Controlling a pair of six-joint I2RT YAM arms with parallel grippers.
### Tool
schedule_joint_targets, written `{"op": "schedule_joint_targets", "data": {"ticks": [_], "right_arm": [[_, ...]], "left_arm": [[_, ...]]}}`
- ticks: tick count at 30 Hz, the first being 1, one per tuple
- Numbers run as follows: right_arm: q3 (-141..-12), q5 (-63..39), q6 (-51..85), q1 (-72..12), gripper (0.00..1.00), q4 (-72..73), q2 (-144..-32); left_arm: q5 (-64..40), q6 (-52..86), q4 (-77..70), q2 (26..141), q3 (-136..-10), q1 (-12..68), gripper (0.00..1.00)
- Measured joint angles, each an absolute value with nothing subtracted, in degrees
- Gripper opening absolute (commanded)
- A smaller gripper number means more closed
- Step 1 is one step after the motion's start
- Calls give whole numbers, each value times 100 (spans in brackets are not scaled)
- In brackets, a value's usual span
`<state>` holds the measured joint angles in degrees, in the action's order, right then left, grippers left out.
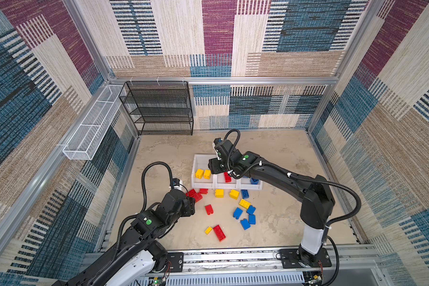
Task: Sort the legos into containers by color
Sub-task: Pick up the lego from the middle-left of the table.
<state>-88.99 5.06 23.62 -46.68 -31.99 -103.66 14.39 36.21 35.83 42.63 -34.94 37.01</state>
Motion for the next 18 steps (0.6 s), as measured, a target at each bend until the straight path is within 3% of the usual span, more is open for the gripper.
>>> {"op": "schedule_joint_targets", "data": {"ticks": [7,18], "right_arm": [[-7614,502,2615,-4550,67,-3002,-9310],[-6449,517,2987,-4418,67,-2934,-8176]], "left_arm": [[1144,3774,3573,5332,-3564,3068,84],[711,4001,2982,6949,-3782,2589,85]]}}
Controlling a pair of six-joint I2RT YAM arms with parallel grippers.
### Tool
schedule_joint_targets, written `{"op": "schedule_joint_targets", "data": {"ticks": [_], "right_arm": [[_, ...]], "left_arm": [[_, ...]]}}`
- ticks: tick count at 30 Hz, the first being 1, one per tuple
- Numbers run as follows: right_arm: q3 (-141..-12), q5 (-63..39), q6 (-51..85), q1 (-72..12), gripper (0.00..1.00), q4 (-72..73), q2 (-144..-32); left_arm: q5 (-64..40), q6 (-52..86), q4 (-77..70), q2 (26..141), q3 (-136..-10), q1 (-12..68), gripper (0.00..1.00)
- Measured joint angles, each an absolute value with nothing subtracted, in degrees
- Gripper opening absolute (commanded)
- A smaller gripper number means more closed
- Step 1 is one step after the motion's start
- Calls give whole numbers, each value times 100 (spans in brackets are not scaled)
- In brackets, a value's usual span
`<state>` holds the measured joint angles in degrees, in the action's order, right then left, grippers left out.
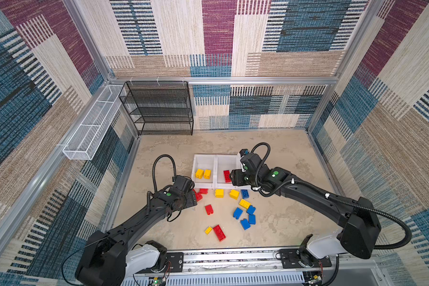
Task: Sort the legos into containers by color
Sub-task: Pick up the lego from the middle-left of the table.
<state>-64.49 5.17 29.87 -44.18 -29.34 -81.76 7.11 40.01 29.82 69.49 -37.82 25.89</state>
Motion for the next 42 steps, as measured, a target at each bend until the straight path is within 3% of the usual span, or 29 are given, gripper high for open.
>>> {"op": "schedule_joint_targets", "data": {"ticks": [12,26,42], "right_arm": [[-6180,515,3208,-4418,67,-2919,-7948],[-6101,497,3251,-4418,67,-2869,-7867],[-5848,451,3315,-4418,67,-2740,-7754]], "left_arm": [[414,3977,2508,8101,-4379,2368,83],[440,3972,2445,8475,-4477,2287,81],[589,3916,2364,8438,-4403,2141,66]]}}
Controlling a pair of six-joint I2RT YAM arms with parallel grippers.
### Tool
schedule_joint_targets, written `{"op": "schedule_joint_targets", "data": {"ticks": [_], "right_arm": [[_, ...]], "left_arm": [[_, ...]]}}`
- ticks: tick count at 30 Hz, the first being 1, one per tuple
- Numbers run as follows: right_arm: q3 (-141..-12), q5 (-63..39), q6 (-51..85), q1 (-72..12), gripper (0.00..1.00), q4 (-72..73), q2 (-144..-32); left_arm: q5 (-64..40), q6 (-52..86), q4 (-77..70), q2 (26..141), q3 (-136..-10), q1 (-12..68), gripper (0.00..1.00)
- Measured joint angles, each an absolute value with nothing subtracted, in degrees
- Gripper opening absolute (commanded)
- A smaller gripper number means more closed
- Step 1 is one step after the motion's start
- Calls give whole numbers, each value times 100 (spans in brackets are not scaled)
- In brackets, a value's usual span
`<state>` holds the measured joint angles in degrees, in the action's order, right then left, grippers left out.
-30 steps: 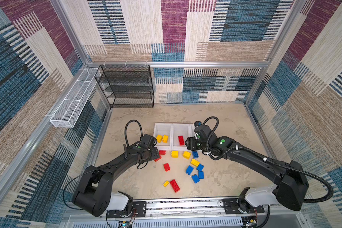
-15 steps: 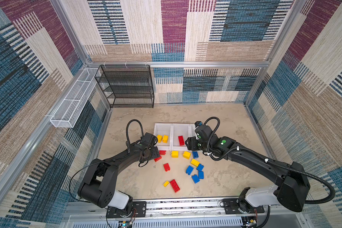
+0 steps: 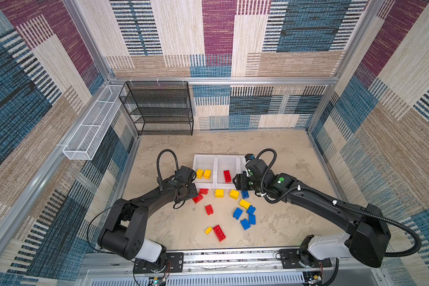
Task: Sort the legos into containers by color
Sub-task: Pick up the lego from the middle-left of the table.
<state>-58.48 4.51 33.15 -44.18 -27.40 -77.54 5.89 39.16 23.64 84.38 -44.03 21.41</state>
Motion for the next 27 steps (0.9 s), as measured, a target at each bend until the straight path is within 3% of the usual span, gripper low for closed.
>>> {"op": "schedule_joint_targets", "data": {"ticks": [19,27], "right_arm": [[-5586,403,3356,-4412,67,-2576,-7625],[-5577,342,3356,-4390,67,-2556,-7627]], "left_arm": [[563,4014,2707,6853,-3465,2128,62],[410,4080,2744,6709,-3387,2265,61]]}}
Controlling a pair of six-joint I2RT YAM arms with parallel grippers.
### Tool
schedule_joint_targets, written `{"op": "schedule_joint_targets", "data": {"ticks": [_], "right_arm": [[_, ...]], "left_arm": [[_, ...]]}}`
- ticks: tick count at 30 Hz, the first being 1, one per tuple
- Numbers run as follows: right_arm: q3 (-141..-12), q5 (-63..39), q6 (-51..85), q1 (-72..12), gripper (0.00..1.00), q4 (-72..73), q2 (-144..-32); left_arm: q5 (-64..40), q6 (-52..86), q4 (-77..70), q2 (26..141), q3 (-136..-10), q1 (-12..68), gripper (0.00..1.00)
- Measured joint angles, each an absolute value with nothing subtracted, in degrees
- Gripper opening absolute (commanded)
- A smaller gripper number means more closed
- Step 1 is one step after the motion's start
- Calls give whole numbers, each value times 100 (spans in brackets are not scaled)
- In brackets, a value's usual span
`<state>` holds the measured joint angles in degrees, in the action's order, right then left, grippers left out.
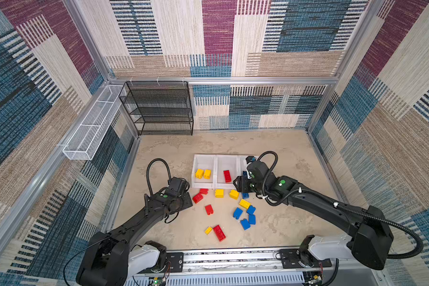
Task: Sort the legos into containers by color
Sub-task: Pick up the lego from the middle-left of the table, then place the lego in the container.
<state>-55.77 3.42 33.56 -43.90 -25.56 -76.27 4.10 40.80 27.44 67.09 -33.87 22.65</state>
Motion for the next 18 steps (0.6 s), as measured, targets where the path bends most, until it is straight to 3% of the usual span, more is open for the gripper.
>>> {"op": "schedule_joint_targets", "data": {"ticks": [10,18], "right_arm": [[-5437,327,3444,-4303,67,-2541,-7360],[-5334,434,3507,-4202,66,-2620,-7070]], "left_arm": [[246,4265,2617,6748,-3728,3022,61],[200,4215,2521,7887,-4923,3634,61]]}}
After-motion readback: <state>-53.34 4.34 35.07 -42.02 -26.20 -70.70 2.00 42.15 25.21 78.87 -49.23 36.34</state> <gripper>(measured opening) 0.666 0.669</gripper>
